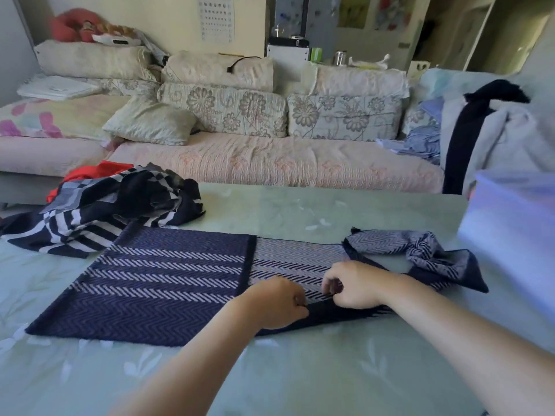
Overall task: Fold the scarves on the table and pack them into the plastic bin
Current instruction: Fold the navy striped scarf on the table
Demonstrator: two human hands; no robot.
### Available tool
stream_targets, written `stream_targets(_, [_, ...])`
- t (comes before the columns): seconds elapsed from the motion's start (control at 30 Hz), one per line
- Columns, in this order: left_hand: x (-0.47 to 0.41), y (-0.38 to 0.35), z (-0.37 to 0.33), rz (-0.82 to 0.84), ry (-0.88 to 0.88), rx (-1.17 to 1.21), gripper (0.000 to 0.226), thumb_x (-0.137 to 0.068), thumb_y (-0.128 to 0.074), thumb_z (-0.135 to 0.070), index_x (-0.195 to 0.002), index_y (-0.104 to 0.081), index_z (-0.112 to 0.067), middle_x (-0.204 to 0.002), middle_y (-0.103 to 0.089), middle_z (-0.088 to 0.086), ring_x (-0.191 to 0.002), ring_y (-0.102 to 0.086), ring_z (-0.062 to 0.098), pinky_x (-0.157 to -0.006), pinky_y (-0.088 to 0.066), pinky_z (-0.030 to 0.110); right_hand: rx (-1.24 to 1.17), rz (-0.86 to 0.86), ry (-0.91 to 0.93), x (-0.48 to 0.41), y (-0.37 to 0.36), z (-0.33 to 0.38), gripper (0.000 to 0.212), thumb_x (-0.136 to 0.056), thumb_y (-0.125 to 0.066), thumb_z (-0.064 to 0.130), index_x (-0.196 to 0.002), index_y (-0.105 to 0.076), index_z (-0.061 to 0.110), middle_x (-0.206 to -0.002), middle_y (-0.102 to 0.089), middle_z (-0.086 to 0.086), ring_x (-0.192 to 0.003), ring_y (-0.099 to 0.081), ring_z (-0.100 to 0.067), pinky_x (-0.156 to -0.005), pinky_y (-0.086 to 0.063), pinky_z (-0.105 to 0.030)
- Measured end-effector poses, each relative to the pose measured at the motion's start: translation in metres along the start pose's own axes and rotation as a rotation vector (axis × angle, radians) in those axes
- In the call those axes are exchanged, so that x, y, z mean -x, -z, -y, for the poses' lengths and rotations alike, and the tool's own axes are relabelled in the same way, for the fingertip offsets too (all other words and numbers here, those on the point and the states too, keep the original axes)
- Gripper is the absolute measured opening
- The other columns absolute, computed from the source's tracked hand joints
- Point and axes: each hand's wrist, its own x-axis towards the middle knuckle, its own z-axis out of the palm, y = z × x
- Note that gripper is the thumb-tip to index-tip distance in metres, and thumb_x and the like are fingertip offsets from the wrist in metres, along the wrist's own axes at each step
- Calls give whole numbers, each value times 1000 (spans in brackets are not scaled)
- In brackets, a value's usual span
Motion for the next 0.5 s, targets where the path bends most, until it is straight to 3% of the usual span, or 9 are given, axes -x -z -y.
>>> stream_targets(0.13, [-3,-3,-14,102,1,-8,39,-87,-64,-34,-125,-57,-29,-114,-65,-5,-103,-58,20,-88,-49,32,143,117,-83,18,9,-19,34,-73,-68,30,-107,-64,37,-101,-60,18,-97,-58,-14,-87,-51,-31])
stream_targets(0.23, [-3,-1,-23,167,0,-26,40,-87,-61,-21,-125,-55,-31,-114,-62,-5,-98,-56,19,-87,-50,32,301,90,-92,26,9,-29,17,-73,-71,34,-88,-70,25,-87,-68,12,-84,-58,-14,-99,-42,-36])
stream_targets(0.3, [-3,2,-28,198,-17,-54,40,-86,-57,-17,-122,-54,-34,-116,-60,-5,-102,-57,21,-88,-51,36,391,33,-71,33,8,-32,20,-74,-68,38,-79,-69,18,-79,-65,6,-84,-51,-16,-105,-32,-39])
stream_targets(0.4, [-7,3,-36,202,-52,-50,26,-82,-56,-18,-97,-53,-39,-109,-57,-8,-98,-57,23,-84,-52,38,380,-67,13,51,9,-35,22,-78,-66,39,-77,-64,17,-85,-63,-2,-92,-47,-22,-85,-29,-28])
stream_targets(0.43, [-9,2,-40,205,-53,-36,24,-81,-59,-21,-97,-52,-39,-107,-57,-10,-96,-57,21,-84,-52,37,352,-82,31,58,8,-36,22,-79,-66,39,-77,-62,17,-86,-65,-2,-91,-52,-23,-75,-30,-25])
stream_targets(0.5, [-9,2,-44,249,-60,-16,36,-82,-65,-29,-115,-54,-39,-107,-57,-14,-93,-58,15,-84,-49,32,293,-67,44,68,8,-34,26,-78,-67,44,-82,-64,19,-86,-66,1,-86,-59,-22,-66,-42,-27])
